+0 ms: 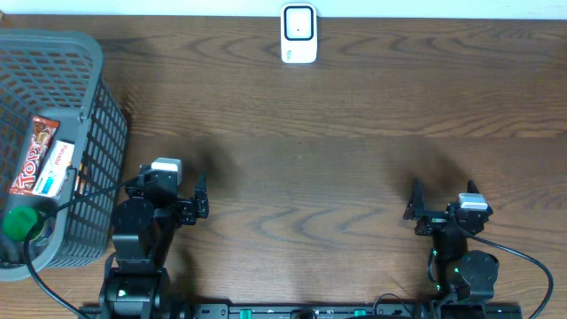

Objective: Scan the item barcode
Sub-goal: 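Raise the left gripper and move it over the basket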

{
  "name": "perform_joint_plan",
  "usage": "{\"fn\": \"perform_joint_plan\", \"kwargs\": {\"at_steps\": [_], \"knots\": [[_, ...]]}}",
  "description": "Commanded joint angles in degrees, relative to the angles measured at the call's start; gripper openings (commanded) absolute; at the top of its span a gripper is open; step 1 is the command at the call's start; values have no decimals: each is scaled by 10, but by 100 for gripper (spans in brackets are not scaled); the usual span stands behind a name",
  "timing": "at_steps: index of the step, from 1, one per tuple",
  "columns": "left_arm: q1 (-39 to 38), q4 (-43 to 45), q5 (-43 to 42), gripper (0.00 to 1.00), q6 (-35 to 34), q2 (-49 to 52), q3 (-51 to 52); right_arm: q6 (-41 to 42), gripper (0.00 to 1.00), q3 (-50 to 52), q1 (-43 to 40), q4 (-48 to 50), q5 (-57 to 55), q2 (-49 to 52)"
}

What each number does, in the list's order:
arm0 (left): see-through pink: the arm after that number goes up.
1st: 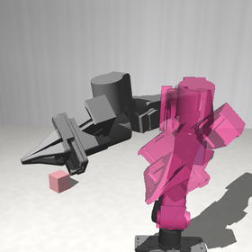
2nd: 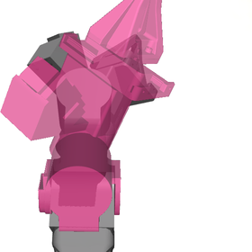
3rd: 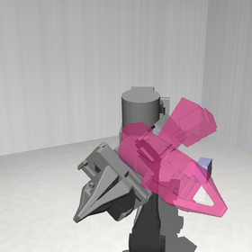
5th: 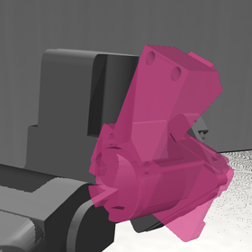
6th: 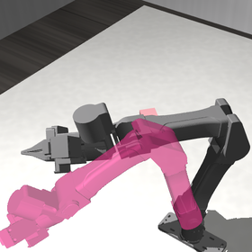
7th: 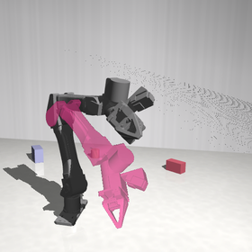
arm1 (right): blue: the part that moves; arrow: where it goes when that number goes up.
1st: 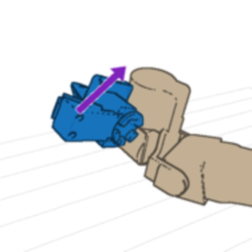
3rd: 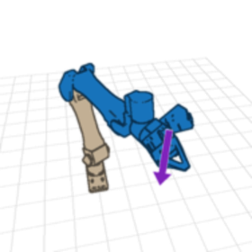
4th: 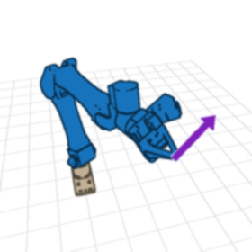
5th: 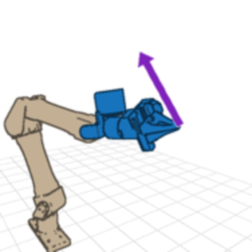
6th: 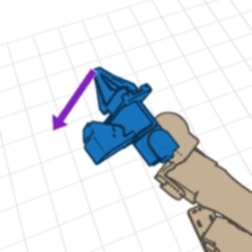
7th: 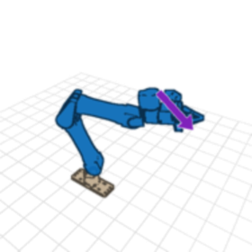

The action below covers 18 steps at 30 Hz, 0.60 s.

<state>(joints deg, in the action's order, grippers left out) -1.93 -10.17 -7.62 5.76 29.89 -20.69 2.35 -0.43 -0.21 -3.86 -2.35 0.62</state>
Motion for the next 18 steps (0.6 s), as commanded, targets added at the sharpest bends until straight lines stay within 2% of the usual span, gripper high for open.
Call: {"fn": "perform_joint_plan", "kwargs": {"at_steps": [1, 12, 14, 18], "knots": [[3, -1, -8, 93, -7, 0, -10, -3, 99, 1, -1, -2, -3, -2], [2, -14, -10, 93, -9, 0, -10, -3, 99, 1, -1, -2, -3, -2], [3, -14, -16, 98, -16, 0, -10, -3, 99, 1, -1, -2, -3, -2], [3, -28, -47, 98, -16, 0, -21, -3, 99, 1, -1, -2, -3, -2]]}}
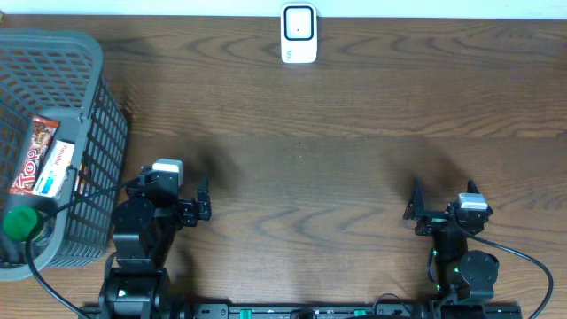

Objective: Scan the item barcode
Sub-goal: 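Raise the left gripper and move it over the basket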

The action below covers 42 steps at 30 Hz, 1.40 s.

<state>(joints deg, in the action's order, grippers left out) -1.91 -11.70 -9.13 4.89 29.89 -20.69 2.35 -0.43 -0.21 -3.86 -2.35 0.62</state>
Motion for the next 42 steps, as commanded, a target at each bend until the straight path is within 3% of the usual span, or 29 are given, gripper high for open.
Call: {"fn": "perform_joint_plan", "kwargs": {"at_steps": [1, 18, 29, 36, 42], "knots": [[2, -26, -36, 98, -7, 0, -31, -3, 99, 1, -1, -2, -3, -2], [2, -241, -40, 98, -61, 100, -314, -3, 99, 1, -1, -2, -3, -2], [2, -405, -33, 98, -62, 202, -587, -3, 99, 1, -1, -2, -3, -2], [2, -524, 144, 98, -137, 264, -755, -3, 99, 1, -1, -2, -3, -2], [3, -558, 250, 98, -167, 282, -823, -3, 99, 1, -1, -2, -3, -2]]}}
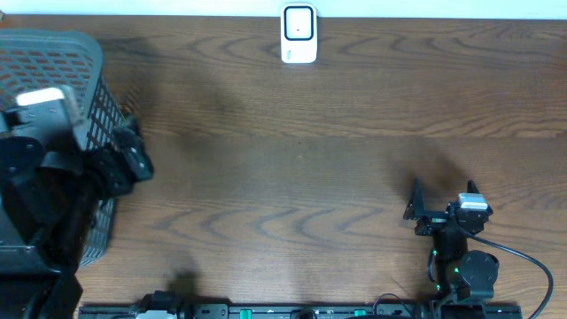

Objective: Scan the item barcode
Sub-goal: 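Raise the left gripper and move it over the basket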

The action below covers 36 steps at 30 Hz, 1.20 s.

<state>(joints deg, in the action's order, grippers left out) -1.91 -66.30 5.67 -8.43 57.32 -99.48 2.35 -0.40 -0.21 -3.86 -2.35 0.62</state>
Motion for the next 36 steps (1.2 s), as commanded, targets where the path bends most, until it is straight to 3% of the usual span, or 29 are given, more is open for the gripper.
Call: {"fn": "perform_joint_plan", "kwargs": {"at_steps": [1, 5, 10, 15, 21, 36], "knots": [[7, -18, 120, 98, -38, 10, -44, -3, 99, 1, -1, -2, -3, -2], [46, -38, 154, 98, -46, 19, -64, -3, 99, 1, -1, -2, -3, -2], [155, -51, 159, 98, -59, 34, -64, -3, 99, 1, -1, -2, -3, -2], [262, -57, 78, 99, -89, 65, -64, -3, 99, 1, -1, -2, -3, -2], [349, -77, 68, 98, -160, 115, -64, -3, 99, 1, -1, -2, -3, -2], [392, -108, 74, 98, -184, 191, -34, -3, 99, 1, -1, -2, -3, -2]]}}
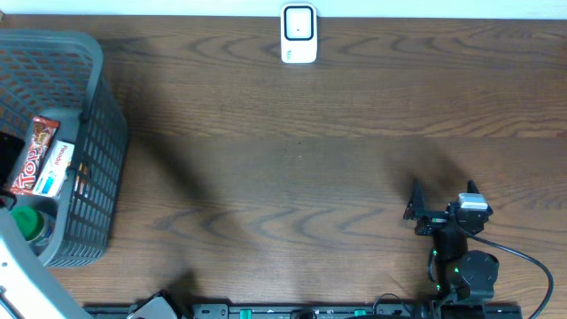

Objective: Scan the item barcode
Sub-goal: 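Raise the left gripper and move it over the basket, then lower the left gripper onto the green-capped bottle and grasp it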

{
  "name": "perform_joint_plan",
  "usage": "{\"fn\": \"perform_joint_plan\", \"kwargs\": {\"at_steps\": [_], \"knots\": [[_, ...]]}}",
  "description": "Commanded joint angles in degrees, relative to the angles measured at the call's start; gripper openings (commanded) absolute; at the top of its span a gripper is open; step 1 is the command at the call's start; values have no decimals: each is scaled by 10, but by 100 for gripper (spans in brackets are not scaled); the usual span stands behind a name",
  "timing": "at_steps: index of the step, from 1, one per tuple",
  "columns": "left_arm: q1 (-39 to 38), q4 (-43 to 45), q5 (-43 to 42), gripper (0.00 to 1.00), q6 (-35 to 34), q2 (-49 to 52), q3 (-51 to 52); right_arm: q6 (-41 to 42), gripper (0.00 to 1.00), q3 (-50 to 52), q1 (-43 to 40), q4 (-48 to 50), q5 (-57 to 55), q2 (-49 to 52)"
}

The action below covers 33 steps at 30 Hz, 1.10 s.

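A grey mesh basket stands at the table's left edge. Inside it lie a red-brown chocolate bar, a white and blue box and a green round item. The white barcode scanner stands at the far edge in the middle. A pale link of my left arm crosses the bottom left corner. A dark shape at the frame's left edge inside the basket may be my left gripper; its fingers do not show. My right gripper rests open at the near right, holding nothing.
Dark wooden table spans the view. The right arm's base and cable sit at the near right edge. A black rail runs along the front.
My left arm has moved further left and mostly out of the frame. It no longer covers the basket, so the chocolate bar, box and green item show again. The right arm is unchanged.
My left gripper first rested open on the table just right of the basket, and stayed there. It then stood raised over the basket's near side, hiding the contents. Now only an arm link and a dark shape at the left edge show. The right gripper never moved.
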<state>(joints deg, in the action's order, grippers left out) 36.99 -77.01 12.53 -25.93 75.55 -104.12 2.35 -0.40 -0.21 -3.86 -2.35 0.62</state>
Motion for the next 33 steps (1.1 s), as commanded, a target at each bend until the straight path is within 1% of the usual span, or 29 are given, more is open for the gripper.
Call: {"fn": "perform_joint_plan", "kwargs": {"at_steps": [1, 4, 9, 15, 19, 23, 31, 33], "knots": [[3, 0, 13, 98, -9, 12, 15, -3, 99, 1, -1, -2, -3, -2], [3, 2, 44, 99, -10, 24, 17, -3, 99, 1, -1, -2, -3, -2], [3, 2, 47, 98, 3, 43, 17, -3, 99, 1, -1, -2, -3, -2], [3, 7, 47, 98, 65, 68, 17, -3, 99, 1, -1, -2, -3, -2], [3, 17, 53, 98, 131, 80, 17, -3, 99, 1, -1, -2, -3, -2], [3, 21, 69, 98, 174, 97, 17, -3, 99, 1, -1, -2, -3, -2], [5, 21, 69, 98, 230, 148, 17, -3, 99, 1, -1, -2, -3, -2], [10, 18, 69, 98, 231, 156, 17, -3, 99, 1, -1, -2, -3, -2]]}}
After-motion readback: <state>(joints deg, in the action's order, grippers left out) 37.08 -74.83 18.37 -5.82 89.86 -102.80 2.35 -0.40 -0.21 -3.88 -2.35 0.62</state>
